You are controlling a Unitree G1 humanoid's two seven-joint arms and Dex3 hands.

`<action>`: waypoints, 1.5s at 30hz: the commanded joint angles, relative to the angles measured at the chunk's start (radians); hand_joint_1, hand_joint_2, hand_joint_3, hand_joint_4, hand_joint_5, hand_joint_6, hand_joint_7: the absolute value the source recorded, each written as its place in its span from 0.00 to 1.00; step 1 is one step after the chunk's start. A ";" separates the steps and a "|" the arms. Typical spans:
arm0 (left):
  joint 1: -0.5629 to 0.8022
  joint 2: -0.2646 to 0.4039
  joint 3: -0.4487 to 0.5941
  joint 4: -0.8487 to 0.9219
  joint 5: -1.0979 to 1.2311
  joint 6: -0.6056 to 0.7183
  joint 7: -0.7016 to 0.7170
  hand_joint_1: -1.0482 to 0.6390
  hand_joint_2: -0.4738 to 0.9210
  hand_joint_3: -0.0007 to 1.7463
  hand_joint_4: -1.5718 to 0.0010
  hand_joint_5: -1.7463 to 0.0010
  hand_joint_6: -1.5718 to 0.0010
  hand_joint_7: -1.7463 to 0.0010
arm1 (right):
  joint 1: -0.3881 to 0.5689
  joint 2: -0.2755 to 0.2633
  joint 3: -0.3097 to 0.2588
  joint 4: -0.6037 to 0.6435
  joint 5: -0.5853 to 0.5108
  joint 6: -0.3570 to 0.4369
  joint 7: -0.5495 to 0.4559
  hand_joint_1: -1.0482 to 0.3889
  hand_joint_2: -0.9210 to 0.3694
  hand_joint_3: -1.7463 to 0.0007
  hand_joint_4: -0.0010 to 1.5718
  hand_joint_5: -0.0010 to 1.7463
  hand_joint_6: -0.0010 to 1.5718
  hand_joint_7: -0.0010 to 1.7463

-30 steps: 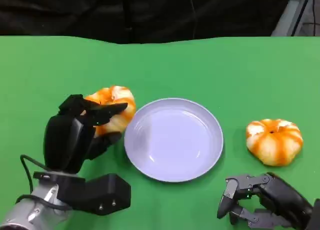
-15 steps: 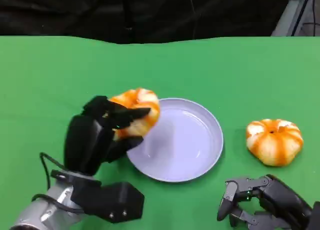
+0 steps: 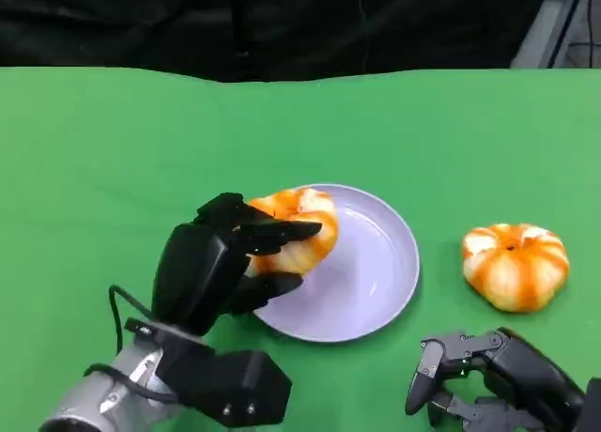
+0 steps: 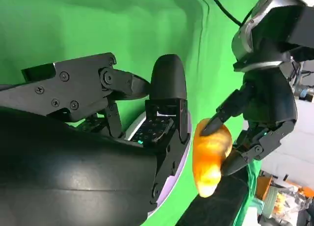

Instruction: Grasp the bread from the table and place it into the plate.

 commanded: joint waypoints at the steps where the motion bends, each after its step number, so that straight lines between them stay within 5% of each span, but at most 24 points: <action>1: -0.036 -0.010 0.002 0.040 -0.027 -0.027 -0.063 0.60 0.99 0.00 0.53 0.33 0.23 0.95 | -0.001 -0.007 0.002 -0.004 -0.001 -0.006 -0.006 0.69 0.02 0.70 0.45 0.90 0.51 0.62; 12: -0.089 -0.033 0.003 0.098 -0.032 -0.036 -0.139 0.59 1.00 0.00 0.53 0.37 0.24 0.96 | -0.002 -0.006 0.008 -0.008 -0.014 -0.009 -0.018 0.68 0.04 0.69 0.45 0.91 0.51 0.62; 18: -0.132 -0.049 0.004 0.156 -0.049 -0.042 -0.206 0.60 1.00 0.01 0.58 0.29 0.25 0.95 | -0.002 -0.006 0.017 -0.007 -0.023 -0.009 -0.027 0.68 0.03 0.69 0.44 0.91 0.50 0.62; 24: -0.164 -0.052 -0.007 0.179 -0.048 -0.022 -0.252 0.61 1.00 0.01 0.52 0.43 0.25 0.97 | -0.002 -0.007 0.021 -0.010 -0.029 -0.007 -0.032 0.68 0.03 0.70 0.44 0.91 0.50 0.62; 40: -0.220 -0.080 -0.019 0.280 -0.050 -0.004 -0.285 0.63 0.98 0.00 0.50 0.44 0.23 0.98 | -0.006 0.002 0.022 -0.009 -0.031 -0.006 -0.032 0.68 0.02 0.70 0.44 0.91 0.49 0.62; 45: -0.231 -0.083 -0.031 0.304 -0.046 0.022 -0.303 0.62 0.99 0.00 0.48 0.51 0.25 0.99 | -0.012 0.009 0.021 0.001 -0.025 -0.014 -0.030 0.68 0.02 0.70 0.44 0.91 0.50 0.62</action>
